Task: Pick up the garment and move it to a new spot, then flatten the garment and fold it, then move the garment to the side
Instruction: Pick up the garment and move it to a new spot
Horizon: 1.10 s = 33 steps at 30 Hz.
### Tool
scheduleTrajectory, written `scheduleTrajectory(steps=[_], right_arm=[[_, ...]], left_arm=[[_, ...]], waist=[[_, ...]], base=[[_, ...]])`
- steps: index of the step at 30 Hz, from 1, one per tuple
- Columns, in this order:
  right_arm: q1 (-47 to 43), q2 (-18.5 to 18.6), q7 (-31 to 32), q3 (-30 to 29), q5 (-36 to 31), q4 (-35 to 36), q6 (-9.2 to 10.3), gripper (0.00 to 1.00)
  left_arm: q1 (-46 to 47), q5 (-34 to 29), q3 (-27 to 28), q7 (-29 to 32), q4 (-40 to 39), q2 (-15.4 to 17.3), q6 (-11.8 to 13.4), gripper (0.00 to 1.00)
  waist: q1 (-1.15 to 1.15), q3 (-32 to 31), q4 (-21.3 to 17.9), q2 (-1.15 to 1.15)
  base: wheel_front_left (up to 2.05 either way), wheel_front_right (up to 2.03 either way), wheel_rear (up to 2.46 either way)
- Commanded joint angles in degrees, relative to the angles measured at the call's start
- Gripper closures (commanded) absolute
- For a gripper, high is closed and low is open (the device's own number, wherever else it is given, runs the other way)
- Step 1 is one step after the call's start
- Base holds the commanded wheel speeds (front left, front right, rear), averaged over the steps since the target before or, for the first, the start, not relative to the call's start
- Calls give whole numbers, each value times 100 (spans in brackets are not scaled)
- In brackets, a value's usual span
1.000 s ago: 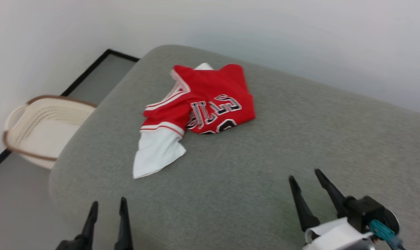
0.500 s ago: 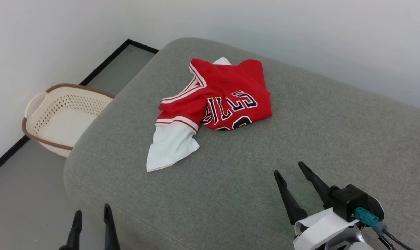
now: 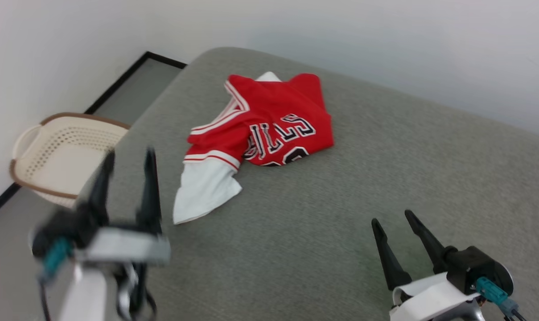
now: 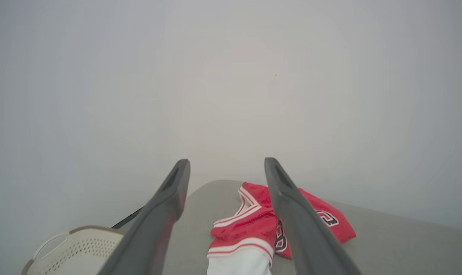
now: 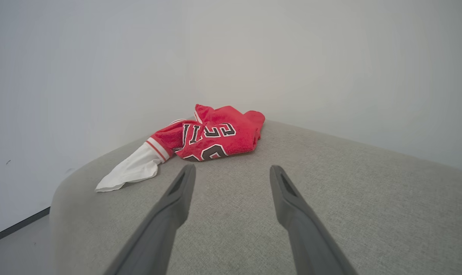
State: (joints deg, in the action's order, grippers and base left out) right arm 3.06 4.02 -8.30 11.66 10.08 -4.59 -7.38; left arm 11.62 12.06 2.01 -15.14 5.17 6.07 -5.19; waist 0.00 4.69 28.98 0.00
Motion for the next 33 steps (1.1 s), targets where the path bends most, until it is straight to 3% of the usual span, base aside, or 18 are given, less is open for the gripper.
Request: scheduleTrajectory(steps=[1,9,14,18,23,30,33], right_arm=[[73,-2,28,-10,-48,70,-21,0],[373,-41,69,14,-180,277,-21,0],[596,-63,1,142,-224,243,-21,0],[731,-79,-50,277,-251,202,-21,0],[866,-95,-75,409,-281,180,-21,0],[1067,-101,-11,609,-343,194,-21,0],[1137,-103,23,685,-377,229,-21,0]], left_arm=[[349,-3,16,-1,121,91,-50,0],[2619,321,35,-1,1863,795,-219,0],[3809,885,-462,251,3364,1333,-236,0],[4444,1511,-1085,1033,4303,1701,-234,0],[4835,2418,-1902,2902,4979,2020,-224,0],[5038,3628,-2488,4434,4919,2300,-227,0],[5023,3945,-2658,4661,4841,2441,-226,0]], waist=[[0,388,-455,0],[0,1071,-1264,0],[0,1371,-1625,0],[0,1540,-1809,0],[0,1734,-1929,0],[0,2044,-2044,0],[0,2177,-2103,0]], base=[[0,0,0],[0,0,0],[0,0,0],[0,0,0],[0,0,0],[0,0,0],[0,0,0]])
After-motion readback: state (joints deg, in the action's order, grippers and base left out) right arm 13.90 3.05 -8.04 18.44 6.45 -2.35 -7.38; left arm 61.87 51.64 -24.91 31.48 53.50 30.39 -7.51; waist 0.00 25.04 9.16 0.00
